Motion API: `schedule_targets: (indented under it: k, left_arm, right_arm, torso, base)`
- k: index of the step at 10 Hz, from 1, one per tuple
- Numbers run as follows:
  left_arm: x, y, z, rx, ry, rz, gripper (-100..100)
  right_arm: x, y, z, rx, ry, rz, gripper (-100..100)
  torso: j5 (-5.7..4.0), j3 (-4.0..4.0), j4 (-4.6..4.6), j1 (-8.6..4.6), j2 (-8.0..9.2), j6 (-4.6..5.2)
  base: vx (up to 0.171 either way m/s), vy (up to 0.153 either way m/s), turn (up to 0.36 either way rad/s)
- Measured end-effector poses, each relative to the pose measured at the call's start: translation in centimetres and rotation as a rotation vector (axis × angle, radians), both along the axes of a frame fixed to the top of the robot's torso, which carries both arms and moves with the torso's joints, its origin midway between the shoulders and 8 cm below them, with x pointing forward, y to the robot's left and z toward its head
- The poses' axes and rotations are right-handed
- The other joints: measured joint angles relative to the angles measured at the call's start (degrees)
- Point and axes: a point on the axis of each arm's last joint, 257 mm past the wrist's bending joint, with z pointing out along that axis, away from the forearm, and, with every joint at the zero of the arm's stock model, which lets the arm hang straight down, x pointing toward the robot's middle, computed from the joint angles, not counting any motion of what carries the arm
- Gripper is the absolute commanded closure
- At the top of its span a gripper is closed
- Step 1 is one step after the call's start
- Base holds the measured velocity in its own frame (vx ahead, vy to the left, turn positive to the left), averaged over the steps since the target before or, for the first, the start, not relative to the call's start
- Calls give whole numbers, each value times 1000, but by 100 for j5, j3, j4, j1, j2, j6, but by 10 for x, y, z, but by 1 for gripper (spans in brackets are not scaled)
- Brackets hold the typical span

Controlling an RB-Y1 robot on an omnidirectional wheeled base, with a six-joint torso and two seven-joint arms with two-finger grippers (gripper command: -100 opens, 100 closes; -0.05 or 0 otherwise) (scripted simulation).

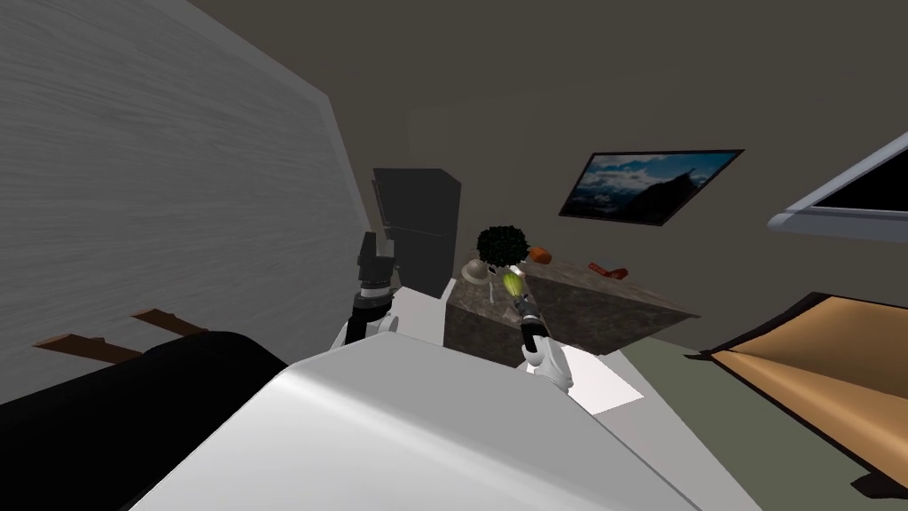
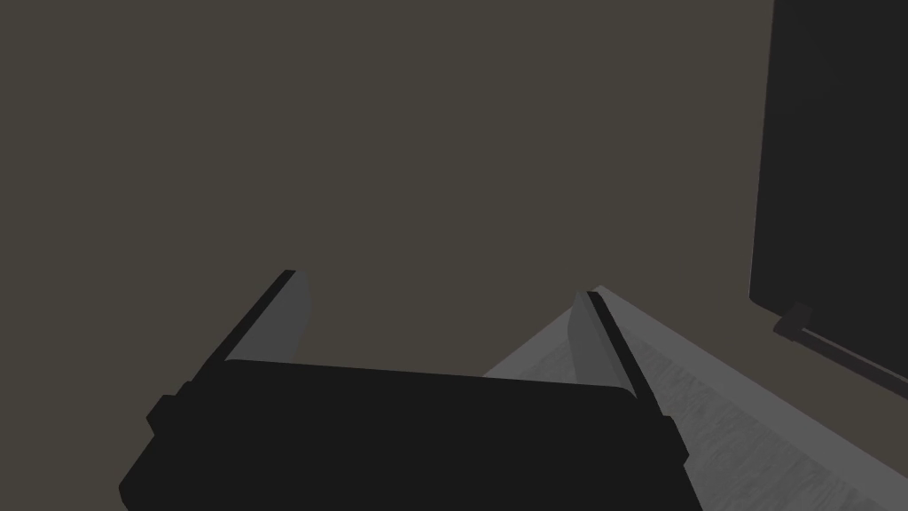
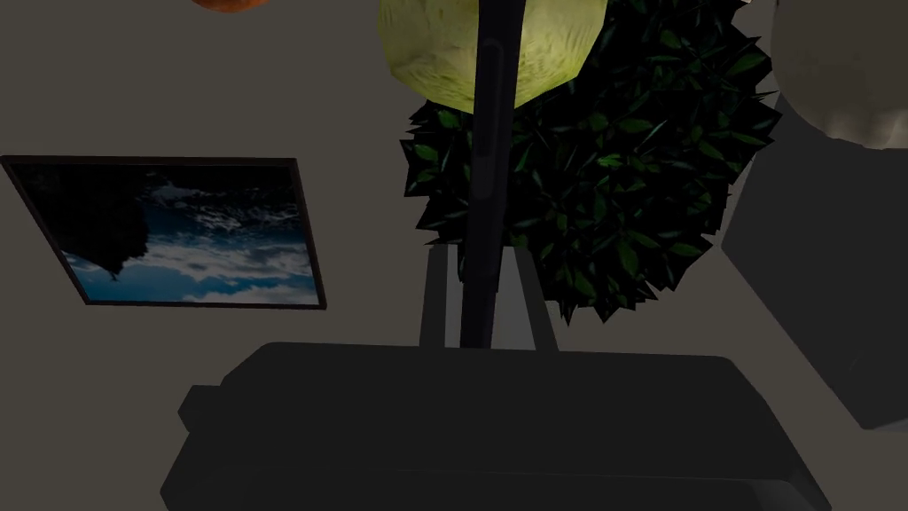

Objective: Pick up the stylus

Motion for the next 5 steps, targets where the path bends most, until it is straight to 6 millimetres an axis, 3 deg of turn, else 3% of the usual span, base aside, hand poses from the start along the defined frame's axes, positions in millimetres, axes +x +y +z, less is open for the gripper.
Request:
schedule_targets:
  k: [3, 5]
  left_arm:
    - [0, 0, 0, 0, 0, 0, 0]
    - [0, 0, 0, 0, 0, 0, 0]
  right_arm:
    - [-13, -20, 9, -14, -42, -12, 100]
    - [-17, -32, 15, -39, -65, -13, 100]
  torso:
    - [6, 3, 3, 13, 3, -1]
    - [3, 2, 3, -11, 2, -1]
  base:
    - [8, 70, 21]
    - [3, 1, -2]
